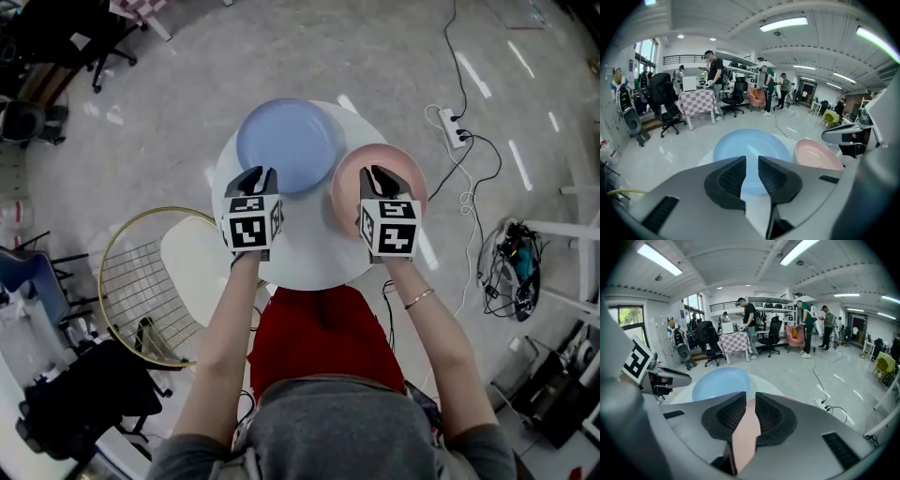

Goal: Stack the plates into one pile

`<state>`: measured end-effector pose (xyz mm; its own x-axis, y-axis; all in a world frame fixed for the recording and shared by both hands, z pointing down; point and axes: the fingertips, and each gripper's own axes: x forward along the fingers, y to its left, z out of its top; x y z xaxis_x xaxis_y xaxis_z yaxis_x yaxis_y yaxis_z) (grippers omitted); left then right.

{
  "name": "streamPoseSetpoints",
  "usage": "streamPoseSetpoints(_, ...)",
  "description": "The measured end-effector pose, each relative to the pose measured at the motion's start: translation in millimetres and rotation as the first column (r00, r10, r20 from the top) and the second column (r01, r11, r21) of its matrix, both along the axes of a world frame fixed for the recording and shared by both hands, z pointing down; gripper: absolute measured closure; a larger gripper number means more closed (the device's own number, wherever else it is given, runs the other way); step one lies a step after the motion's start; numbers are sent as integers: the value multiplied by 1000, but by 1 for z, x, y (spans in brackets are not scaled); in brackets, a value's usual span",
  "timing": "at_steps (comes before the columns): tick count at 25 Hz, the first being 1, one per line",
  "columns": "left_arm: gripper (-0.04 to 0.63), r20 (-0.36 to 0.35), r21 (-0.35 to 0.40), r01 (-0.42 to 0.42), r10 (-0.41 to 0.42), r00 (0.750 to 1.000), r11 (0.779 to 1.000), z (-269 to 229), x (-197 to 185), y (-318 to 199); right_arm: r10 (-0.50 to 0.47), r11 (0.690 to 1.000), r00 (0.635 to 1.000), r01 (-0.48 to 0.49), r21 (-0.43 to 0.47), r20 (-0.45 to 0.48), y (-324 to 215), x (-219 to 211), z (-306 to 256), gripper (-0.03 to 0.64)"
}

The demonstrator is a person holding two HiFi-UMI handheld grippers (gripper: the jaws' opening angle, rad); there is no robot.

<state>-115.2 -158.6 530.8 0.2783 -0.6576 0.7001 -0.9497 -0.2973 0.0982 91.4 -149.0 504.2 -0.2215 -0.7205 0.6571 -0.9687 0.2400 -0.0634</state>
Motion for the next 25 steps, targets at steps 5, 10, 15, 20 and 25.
streamPoseSetpoints(5, 505, -8, -5, 101, -101, 995, 995, 4, -49, 8, -99, 995, 995, 99, -18, -20, -16, -46, 7, 538)
streamPoseSetpoints(10, 498, -21, -34, 145, -146, 989, 989, 16, -73, 12, -148, 988, 988, 146, -39, -50, -30, -66, 19, 538)
streamPoseSetpoints(15, 494, -37, -62, 173, -175, 984, 983, 28, -84, 3, -168, 985, 982, 164, -60, -84, -50, -74, 34, 538)
streamPoseSetpoints(20, 481, -66, -79, 211, -216, 974, 974, 37, -95, -12, -176, 982, 978, 167, -83, -114, -68, -79, 44, 538)
streamPoseSetpoints(25, 468, -89, -101, 216, -225, 970, 971, 47, -84, -24, -161, 984, 977, 148, -97, -142, -82, -67, 56, 538)
